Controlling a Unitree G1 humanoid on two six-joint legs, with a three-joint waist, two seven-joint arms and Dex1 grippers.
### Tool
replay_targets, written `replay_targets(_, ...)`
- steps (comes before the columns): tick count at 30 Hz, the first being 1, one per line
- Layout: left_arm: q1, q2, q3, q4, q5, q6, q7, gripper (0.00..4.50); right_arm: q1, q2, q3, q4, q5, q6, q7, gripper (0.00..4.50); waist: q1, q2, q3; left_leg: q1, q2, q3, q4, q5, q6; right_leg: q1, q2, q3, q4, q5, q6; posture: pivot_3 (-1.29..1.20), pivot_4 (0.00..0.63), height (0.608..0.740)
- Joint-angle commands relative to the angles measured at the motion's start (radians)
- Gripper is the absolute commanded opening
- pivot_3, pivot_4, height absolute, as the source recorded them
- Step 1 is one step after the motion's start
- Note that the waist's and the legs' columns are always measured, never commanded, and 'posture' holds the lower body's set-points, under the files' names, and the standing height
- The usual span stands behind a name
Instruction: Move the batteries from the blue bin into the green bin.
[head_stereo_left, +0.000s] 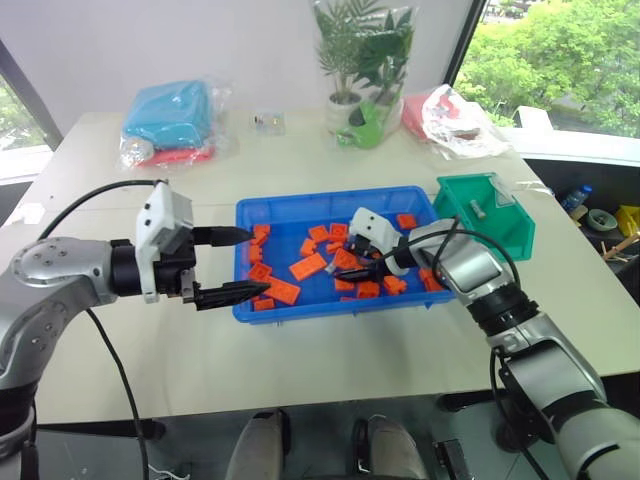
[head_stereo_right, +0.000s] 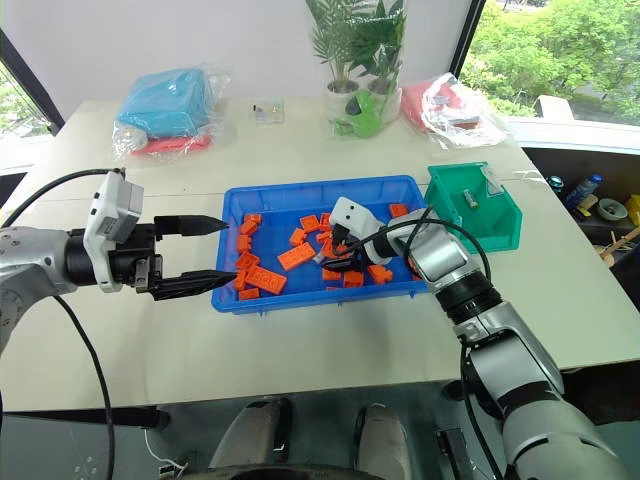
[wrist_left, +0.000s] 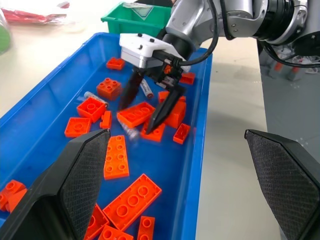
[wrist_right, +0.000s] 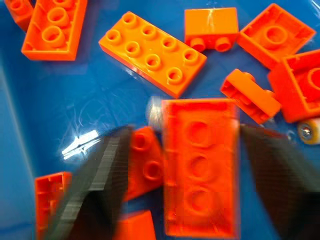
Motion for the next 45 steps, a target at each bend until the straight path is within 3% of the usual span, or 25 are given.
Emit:
replay_targets(1, -0.01, 0.016, 0.036, -0.015, -0.012, -0.008, 0.001, 4.5, -0.019, 0.003, -0.042, -0.026, 0.008, 0.015, 0.006, 1.18, 0.0, 0.0, 0.0, 0.0, 0.0, 0.0, 0.0, 0.0, 0.0, 0.0, 0.0, 0.0, 0.0, 0.0, 0.0, 0.0, 0.15, 0.661)
replay_targets(5, -0.021, 0.017, 0.03, -0.002, -0.008, -0.011, -0.004, 4.5, -0.046, 0.051, -0.059, -0.044, 0.018, 0.047, -0.017, 1.14, -0.001, 0.0, 0.0, 0.0, 0.0, 0.0, 0.0, 0.0, 0.0, 0.0, 0.0, 0.0, 0.0, 0.0, 0.0, 0.0, 0.15, 0.661)
replay_targets(16, -0.048, 0.003, 0.014, 0.017, -0.001, -0.019, -0.001, 4.5, -0.168, 0.378, -0.007, 0.09, -0.031, -0.022, -0.152, 1.14, -0.011, 0.0, 0.001, 0.0, 0.0, 0.0, -0.001, 0.001, 0.001, -0.003, 0.001, 0.0, 0.004, 0.0, 0.0, 0.0, 0.15, 0.661)
replay_targets(22, -0.045, -0.003, 0.016, 0.012, -0.002, -0.019, 0.009, 4.5, -0.205, 0.383, 0.02, 0.17, -0.088, -0.118, -0.132, 3.99, 0.0, 0.001, 0.001, 0.0, 0.0, 0.0, 0.0, -0.001, -0.001, -0.003, 0.0, 0.0, 0.004, -0.001, -0.001, 0.0, 0.15, 0.661)
replay_targets(26, -0.026, 0.002, 0.03, 0.0, -0.007, -0.018, 0.009, 4.5, -0.228, 0.202, 0.005, 0.222, -0.097, -0.264, 0.052, 3.99, 0.003, 0.001, 0.002, -0.001, -0.001, 0.0, 0.0, -0.001, -0.001, -0.003, 0.0, 0.0, 0.004, -0.001, -0.002, 0.0, 0.15, 0.661)
replay_targets(30, -0.027, 0.002, 0.03, 0.002, -0.004, -0.022, 0.01, 4.5, -0.257, 0.118, 0.004, 0.363, -0.115, -0.457, 0.153, 3.99, -0.006, -0.001, 0.001, 0.0, -0.001, 0.001, 0.0, -0.001, -0.001, -0.003, 0.0, 0.0, 0.003, -0.001, -0.001, 0.0, 0.15, 0.661)
replay_targets(34, -0.036, -0.001, 0.026, -0.002, -0.004, -0.023, 0.017, 4.5, -0.285, 0.117, -0.022, 0.51, -0.127, -0.588, 0.184, 3.99, -0.032, -0.003, 0.0, 0.0, 0.0, 0.002, -0.002, 0.001, 0.001, -0.001, 0.001, 0.0, 0.005, 0.0, 0.0, 0.0, 0.15, 0.661)
replay_targets(45, -0.05, 0.014, 0.042, -0.005, -0.013, -0.013, 0.029, 4.5, -0.249, 0.167, -0.088, 0.687, -0.136, -0.946, 0.143, 3.99, -0.022, -0.001, 0.001, 0.001, 0.001, 0.002, 0.0, 0.001, 0.001, -0.002, 0.0, 0.0, 0.005, 0.0, 0.0, 0.0, 0.15, 0.661)
